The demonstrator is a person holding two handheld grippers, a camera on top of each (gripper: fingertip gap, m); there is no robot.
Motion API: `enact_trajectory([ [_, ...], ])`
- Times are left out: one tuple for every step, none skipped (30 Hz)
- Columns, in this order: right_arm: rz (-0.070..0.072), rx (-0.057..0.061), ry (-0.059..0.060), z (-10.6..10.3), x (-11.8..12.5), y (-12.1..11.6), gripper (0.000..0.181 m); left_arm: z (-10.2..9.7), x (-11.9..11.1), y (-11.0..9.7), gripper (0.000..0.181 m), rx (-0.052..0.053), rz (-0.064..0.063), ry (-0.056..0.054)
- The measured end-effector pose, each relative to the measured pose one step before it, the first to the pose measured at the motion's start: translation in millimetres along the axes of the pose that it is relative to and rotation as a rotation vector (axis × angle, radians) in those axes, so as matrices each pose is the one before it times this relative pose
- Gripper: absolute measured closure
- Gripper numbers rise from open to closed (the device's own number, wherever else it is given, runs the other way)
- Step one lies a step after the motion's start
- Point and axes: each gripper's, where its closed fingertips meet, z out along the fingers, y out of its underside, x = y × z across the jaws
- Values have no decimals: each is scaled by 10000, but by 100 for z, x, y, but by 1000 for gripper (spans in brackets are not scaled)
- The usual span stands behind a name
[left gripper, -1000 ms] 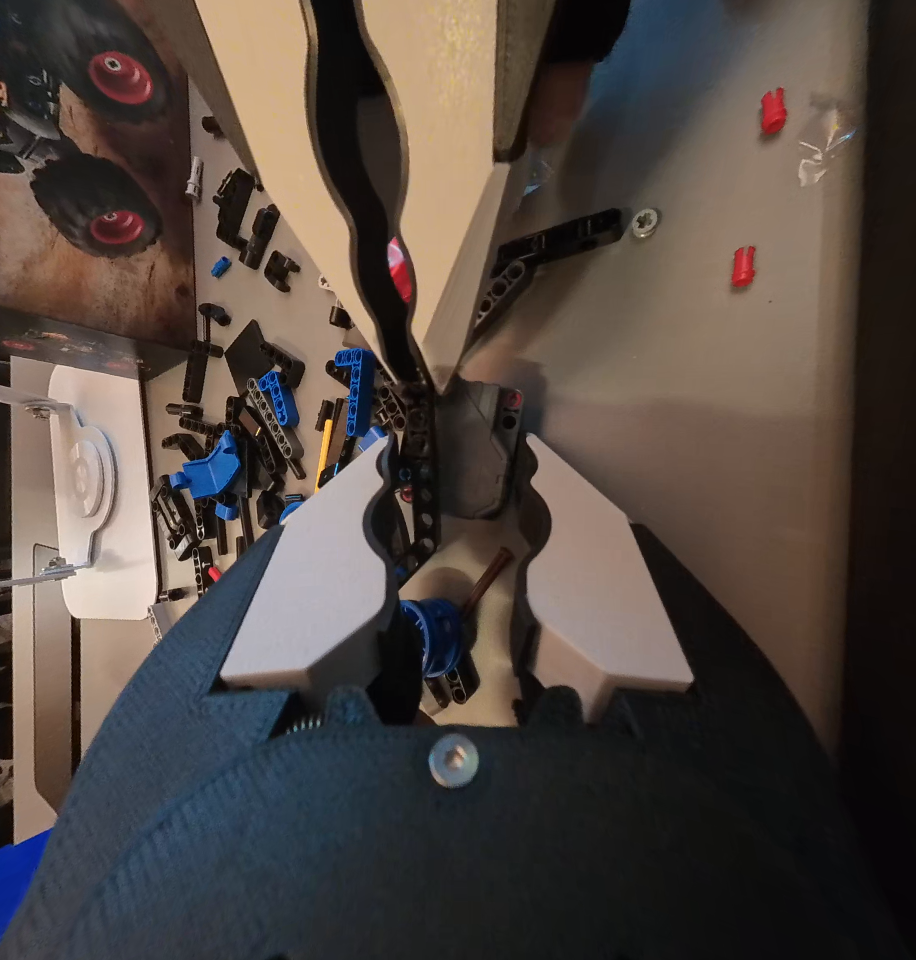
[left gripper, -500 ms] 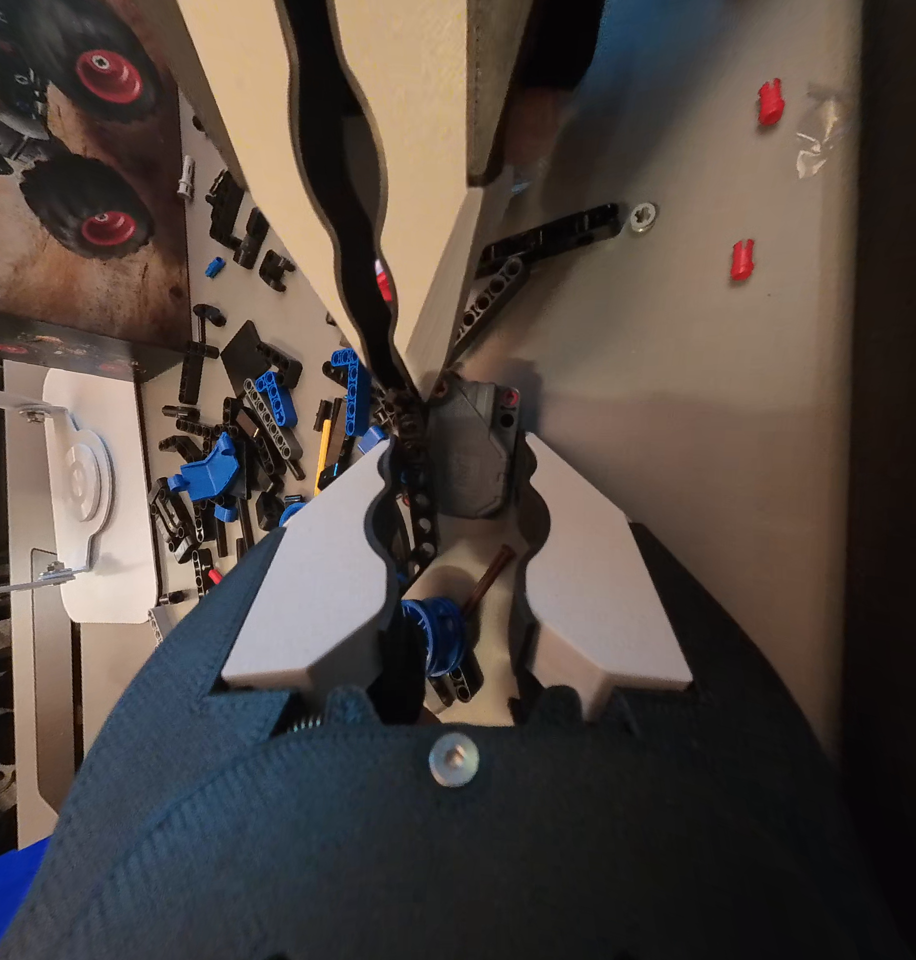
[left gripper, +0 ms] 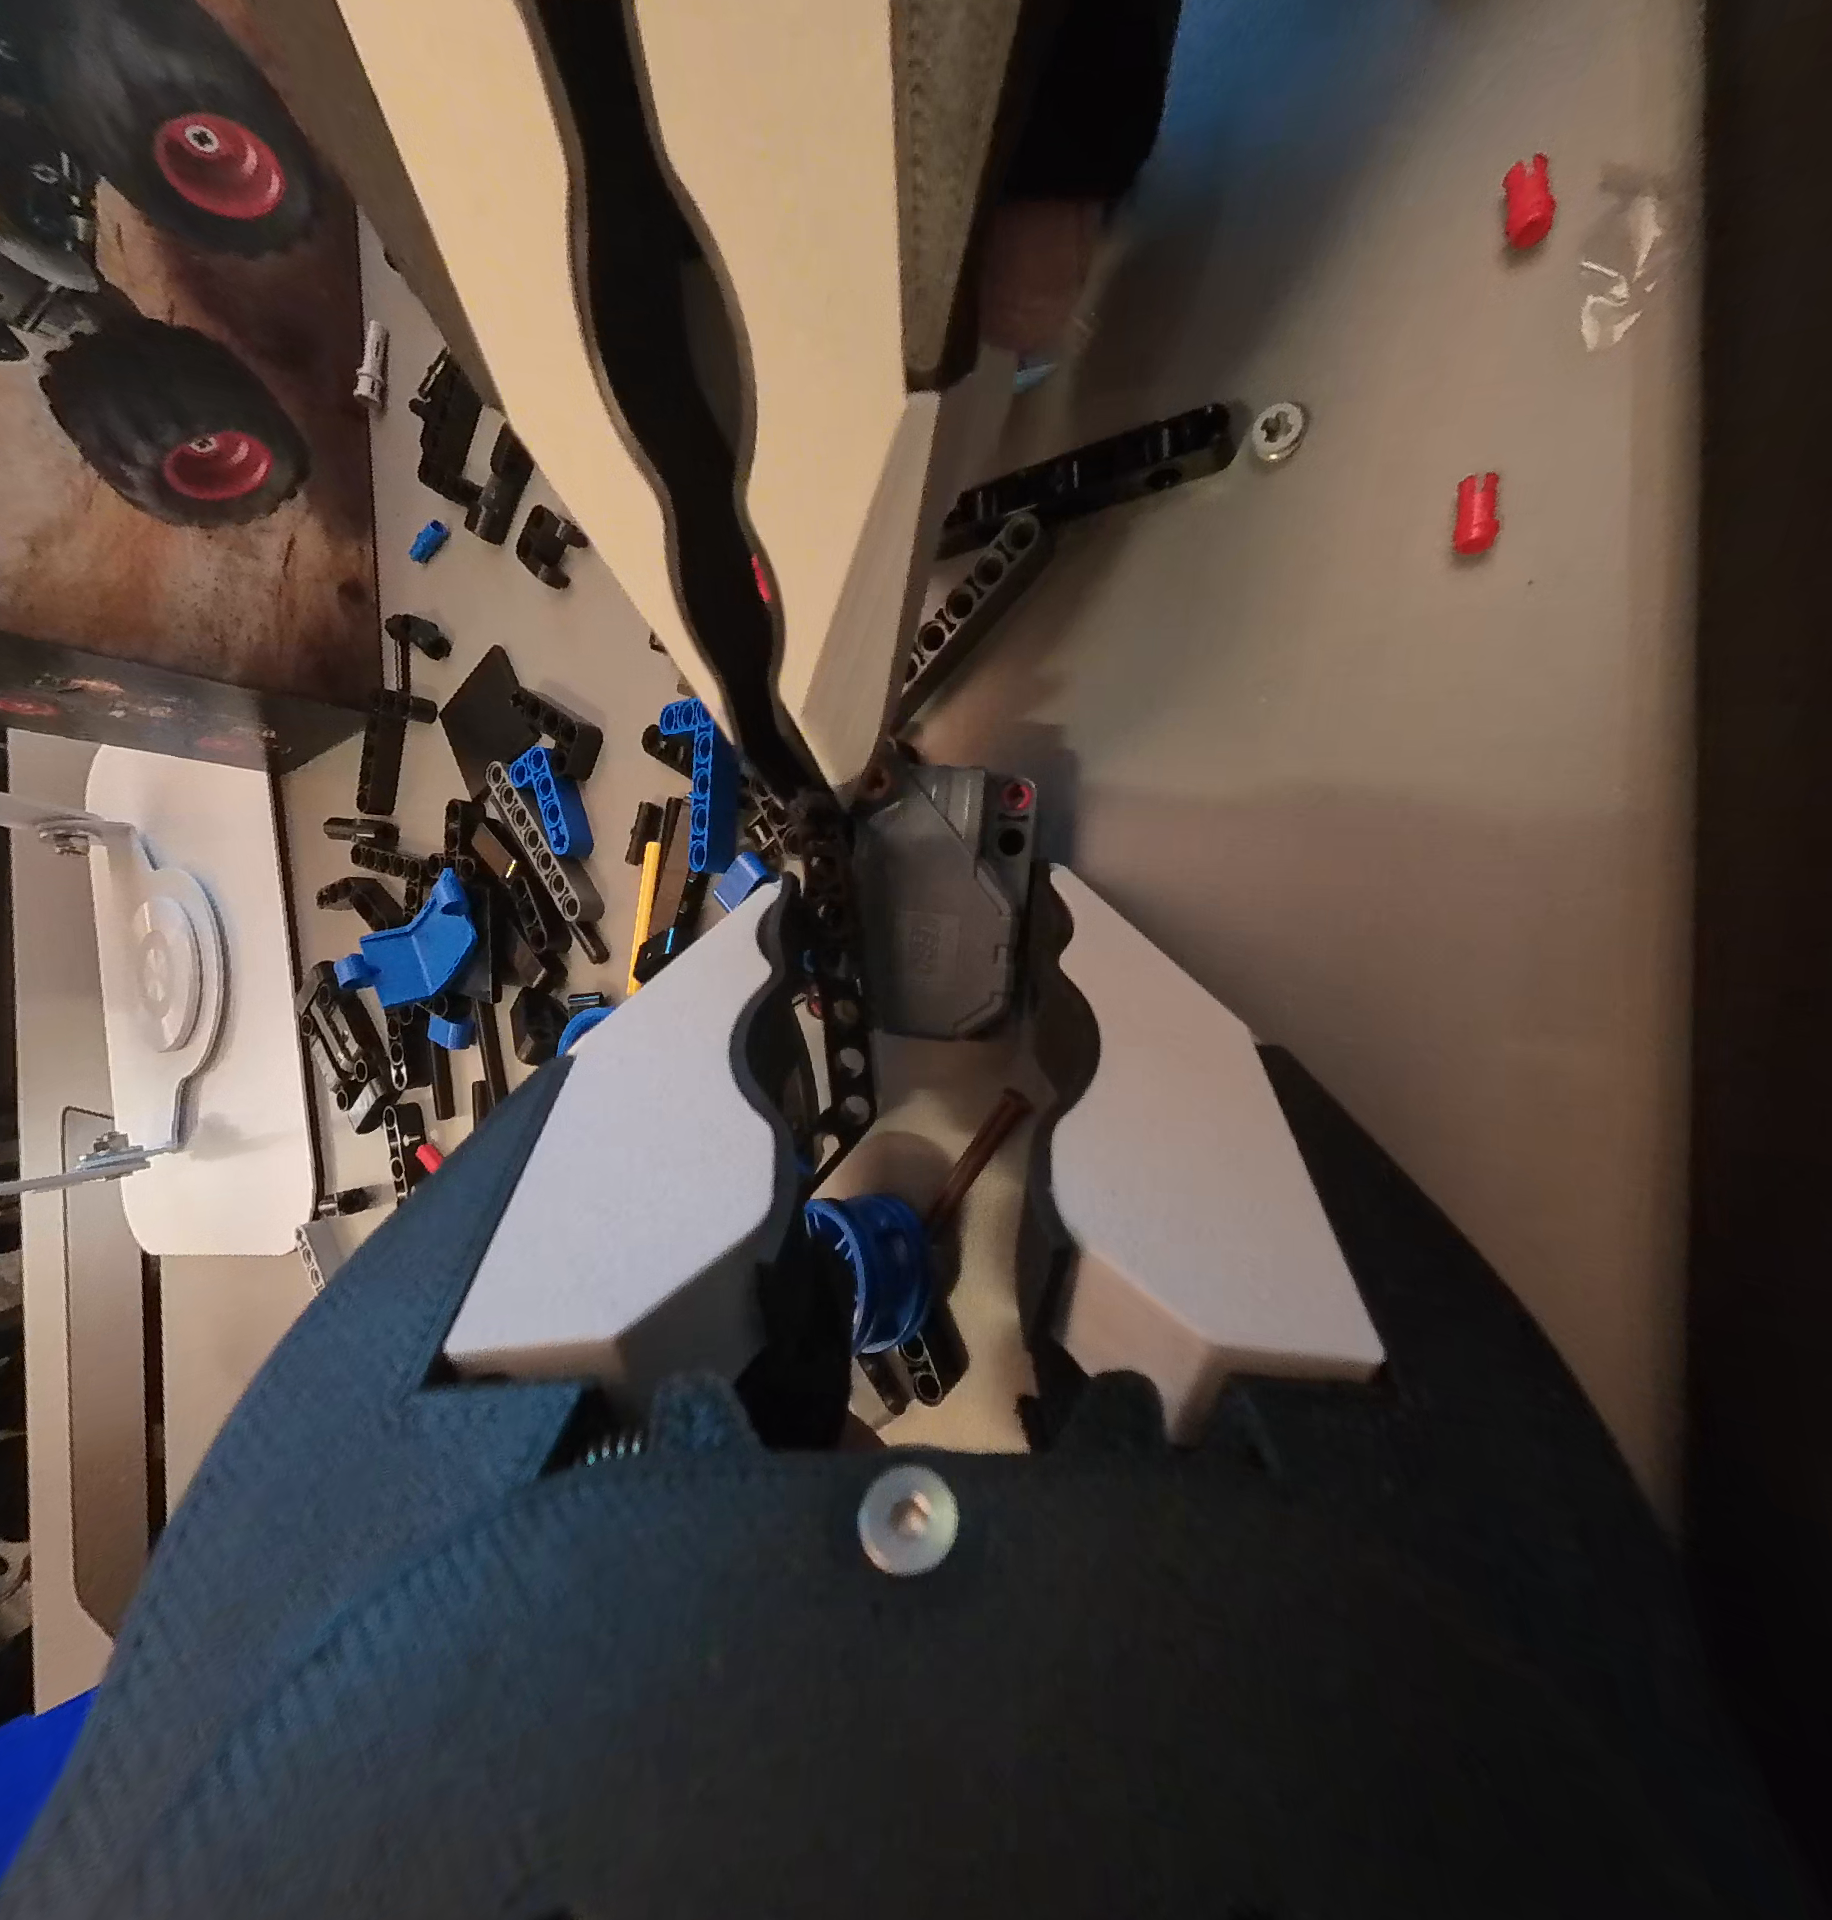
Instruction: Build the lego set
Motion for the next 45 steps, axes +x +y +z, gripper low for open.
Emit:
enact_trajectory([
  [35,10,3,7,13,26,181,58,-30,-13,141,-12,17,-4],
  [105,-2,-28,6,20,36,181,-36,41,-20,141,-8,24,2],
  [62,-23,-22,5,12,12,181,47,0,9,141,-2,20,9],
  [14,-25,7,2,5,9,181,-44,4,6,141,-12,9,5],
  [98,-9,-36,-13,7,28,181,24,51,24,141,-6,41,-5],
  [72,-5,-34,-1,-7,11,181,39,-31,-26,141,3,38,22],
  [-85,-26,55,8,3,-16,181,-1,-21,-9,141,-33,7,35],
  [-111,-26,81,-2,-11,-5,181,-31,18,45,140,-34,-3,47],
  [-46,25,25,-5,-18,-1,181,3,14,24,140,2,42,65],
  [-24,37,-9,-9,-14,10,181,-2,0,17,140,16,53,38],
  [-111,-18,49,2,0,11,181,-1,-19,14,140,-32,8,23],
  [-258,-43,118,0,-12,3,181,-8,-47,14,140,-14,-7,36],
  [-265,-7,115,3,-26,-8,181,7,-12,-1,140,4,7,33],
  [-153,-1,74,4,4,8,181,14,5,2,140,-21,-11,28],
  [-58,-16,34,-6,15,2,181,40,-26,25,140,-12,-4,11],
  [-20,-14,-5,-23,-30,-17,181,0,12,24,140,5,11,0],
  [-76,0,-43,-16,-125,-64,181,-42,34,37,140,16,10,7],
  [-114,3,-150,-11,-342,-54,180,-34,-83,21,140,4,-15,-45],
  [-53,-13,-142,43,-348,-12,180,-33,52,5,140,-15,-43,-6],
  [-69,-8,37,18,-28,-10,179,-2,5,6,140,-10,2,5],
  [-52,-30,115,-51,154,15,179,18,-21,-1,140,-5,4,7],
  [-37,-21,53,-64,72,8,179,5,11,0,140,2,-6,11],
  [15,1,-8,-45,9,16,180,-9,-22,-26,140,0,-16,9],
  [14,5,8,-51,14,-13,180,-25,13,-11,140,4,-3,2],
  [-69,6,39,-63,-11,-63,179,18,18,47,140,6,-16,-4],
  [-90,24,67,-84,4,-152,178,-12,30,54,140,-2,-8,-6],
  [-60,25,73,-93,46,-145,176,-46,-10,-44,140,-4,0,1],
  [-29,43,25,-104,2,-115,175,-52,-37,-134,140,-7,0,4],
  [-3,99,-30,-174,-62,-206,174,3,3,15,140,-13,-9,-5],
  [-26,143,-65,-278,-150,-314,173,-38,20,1,140,-1,-8,-3],
  [-83,187,-85,-328,-251,-429,172,-23,4,-33,140,10,4,2],
  [-64,246,-58,-274,-282,-531,171,10,3,-11,140,9,4,-6],
  [-35,173,39,-65,-164,-435,171,-31,-22,-8,140,-5,3,5],
  [-119,-32,181,154,6,-140,171,30,-15,-11,140,-9,-2,15],
  [-218,-201,256,303,101,140,173,49,6,-2,140,-8,2,0],
  [-238,-327,224,385,80,377,174,41,-17,-24,140,1,2,-10],
  [-243,-268,128,346,-66,370,178,-30,23,11,140,9,4,-8],
  [-215,-63,100,139,-80,71,179,-32,33,31,140,10,-1,-7],
  [-216,-4,173,-10,116,-8,180,-14,3,19,140,17,-7,-3],
  [-269,-3,207,-18,186,44,180,-2,0,15,140,9,29,-21],
  [-169,39,55,11,-1,-5,180,41,-41,1,140,7,0,-11],
  [-94,40,32,5,8,-17,180,-4,3,5,140,9,1,18],
  [-104,33,73,14,72,8,180,-13,19,10,140,9,13,-3],
  [-51,53,44,5,52,5,180,39,-26,-2,140,20,15,-24],
  [-87,36,100,14,97,2,180,-13,1,32,140,23,-3,-7],
])
